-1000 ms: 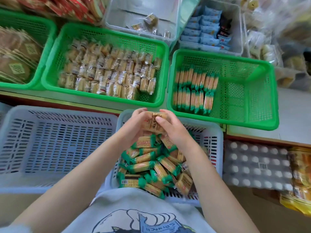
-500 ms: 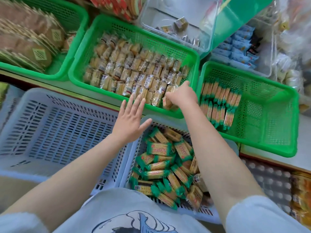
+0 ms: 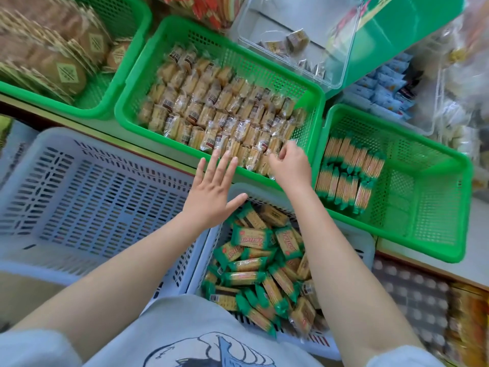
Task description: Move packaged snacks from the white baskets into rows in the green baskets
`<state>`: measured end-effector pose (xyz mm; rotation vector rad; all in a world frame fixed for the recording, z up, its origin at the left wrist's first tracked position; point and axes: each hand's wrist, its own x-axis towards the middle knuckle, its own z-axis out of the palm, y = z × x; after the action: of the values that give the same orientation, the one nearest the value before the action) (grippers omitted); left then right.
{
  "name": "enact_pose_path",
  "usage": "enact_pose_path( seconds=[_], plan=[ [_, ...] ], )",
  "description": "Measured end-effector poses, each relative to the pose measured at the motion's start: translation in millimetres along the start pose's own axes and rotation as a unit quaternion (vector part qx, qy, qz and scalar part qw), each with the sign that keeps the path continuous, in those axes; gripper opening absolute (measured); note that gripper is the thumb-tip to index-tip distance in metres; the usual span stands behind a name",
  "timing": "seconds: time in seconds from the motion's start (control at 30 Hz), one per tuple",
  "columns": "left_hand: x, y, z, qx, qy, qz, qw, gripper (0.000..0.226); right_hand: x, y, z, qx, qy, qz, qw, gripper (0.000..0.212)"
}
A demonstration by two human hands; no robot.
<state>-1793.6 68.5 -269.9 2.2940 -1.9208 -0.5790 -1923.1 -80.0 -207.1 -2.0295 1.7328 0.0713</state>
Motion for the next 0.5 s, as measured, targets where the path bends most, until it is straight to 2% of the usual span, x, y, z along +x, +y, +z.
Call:
enact_pose_path(
  seconds=[0.03, 0.1, 0.17, 0.23, 0.33, 0.43, 0.47, 0.5],
  plan=[
    [0.2, 0.0, 0.0, 0.003, -0.003, 0.0, 1.0, 0.086, -2.3, 0.7, 4.2, 0.008, -0.049, -0.023, 0.999, 0.024],
    [0.0, 0.4, -1.5, 0.012, -0.014, 0.0, 1.0, 0.086, -4.0, 1.5, 10.9, -0.011, -0.159, -0.027, 0.987, 0.034],
    [0.0, 1.8, -5.2, 0.018, -0.024, -0.003, 1.0, 0.084, -3.6, 1.0, 10.2, -0.024, -0.185, -0.014, 0.982, 0.044],
    [0.9, 3.2, -12.3, 0.018, -0.045, -0.008, 0.999, 0.086, -9.5, 5.3, 3.2, 0.006, -0.149, -0.025, 0.989, 0.035],
    [-0.8, 9.6, -24.0, 0.019, -0.067, -0.021, 0.997, 0.085, -44.1, 30.7, -12.4, 0.146, -0.05, -0.032, 0.988, 0.021],
    [-20.1, 29.7, -22.2, -0.055, 0.034, 0.01, 0.998, 0.066, -94.4, 76.7, -18.8, 0.25, 0.033, 0.009, 0.968, 0.02],
    [-30.4, 39.9, -17.2, -0.079, 0.047, 0.027, 0.995, 0.056, -108.2, 96.7, -16.2, 0.26, 0.044, 0.042, 0.964, 0.02],
    [-41.4, 51.4, -12.1, -0.091, 0.028, 0.042, 0.995, 0.048, -121.3, 116.0, -13.8, 0.26, 0.041, 0.082, 0.961, 0.02]
  ],
)
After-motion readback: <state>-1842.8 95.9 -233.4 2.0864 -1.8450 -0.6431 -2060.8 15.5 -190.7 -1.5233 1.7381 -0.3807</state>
